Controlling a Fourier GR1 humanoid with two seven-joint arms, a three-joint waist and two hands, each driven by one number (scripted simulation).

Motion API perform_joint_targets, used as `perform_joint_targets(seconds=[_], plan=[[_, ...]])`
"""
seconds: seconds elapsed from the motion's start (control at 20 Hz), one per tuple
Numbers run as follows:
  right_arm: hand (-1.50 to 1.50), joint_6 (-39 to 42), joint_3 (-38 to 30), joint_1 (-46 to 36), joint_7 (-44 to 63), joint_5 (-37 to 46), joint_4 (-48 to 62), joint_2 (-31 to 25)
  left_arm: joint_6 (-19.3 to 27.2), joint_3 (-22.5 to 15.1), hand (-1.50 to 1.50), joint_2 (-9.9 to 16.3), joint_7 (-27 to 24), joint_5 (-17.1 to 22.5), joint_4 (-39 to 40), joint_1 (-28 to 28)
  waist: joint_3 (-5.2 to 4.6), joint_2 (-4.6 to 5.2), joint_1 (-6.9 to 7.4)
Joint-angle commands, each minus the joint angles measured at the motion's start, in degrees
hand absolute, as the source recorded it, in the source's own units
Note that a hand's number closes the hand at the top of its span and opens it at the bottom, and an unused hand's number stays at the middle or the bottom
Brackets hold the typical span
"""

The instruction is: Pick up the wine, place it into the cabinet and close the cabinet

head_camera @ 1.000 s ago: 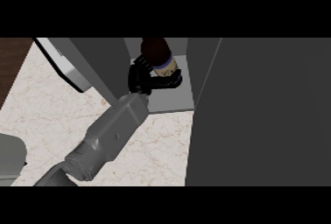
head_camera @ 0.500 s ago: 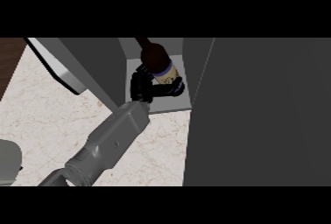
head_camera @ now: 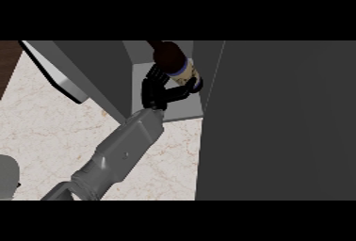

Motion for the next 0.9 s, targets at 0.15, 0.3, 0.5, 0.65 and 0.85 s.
perform_joint_targets(seconds=[0.15,0.3,0.5,0.65,0.85], plan=[[-1.5,0.2,-0.8,-0.9,-1.5,-0.1,2.2,0.2,3.9,-1.3,-1.5,0.0,-1.8,5.3,-1.1,-2.7,0.06,-0.01,0.28],[-1.5,0.0,-0.5,-1.4,0.4,-0.6,1.1,-0.3,3.5,-2.6,-1.5,0.0,-3.3,6.1,0.0,-2.0,0.03,-0.01,0.3],[-1.5,1.3,-2.4,0.2,-1.7,-1.8,1.2,-1.0,5.0,-3.8,-1.5,0.0,-1.4,6.6,2.2,-4.9,0.11,0.1,0.1],[-1.5,1.1,-2.4,-2.0,-1.2,-1.0,1.9,-1.4,5.7,-6.5,-1.5,0.0,-3.5,5.0,4.0,-4.1,0.08,0.24,0.02],[-1.5,-0.2,0.7,-1.0,-0.9,1.0,1.0,0.5,6.6,-10.3,-1.5,0.0,-2.5,3.2,3.5,-5.2,0.05,-0.04,0.55]])
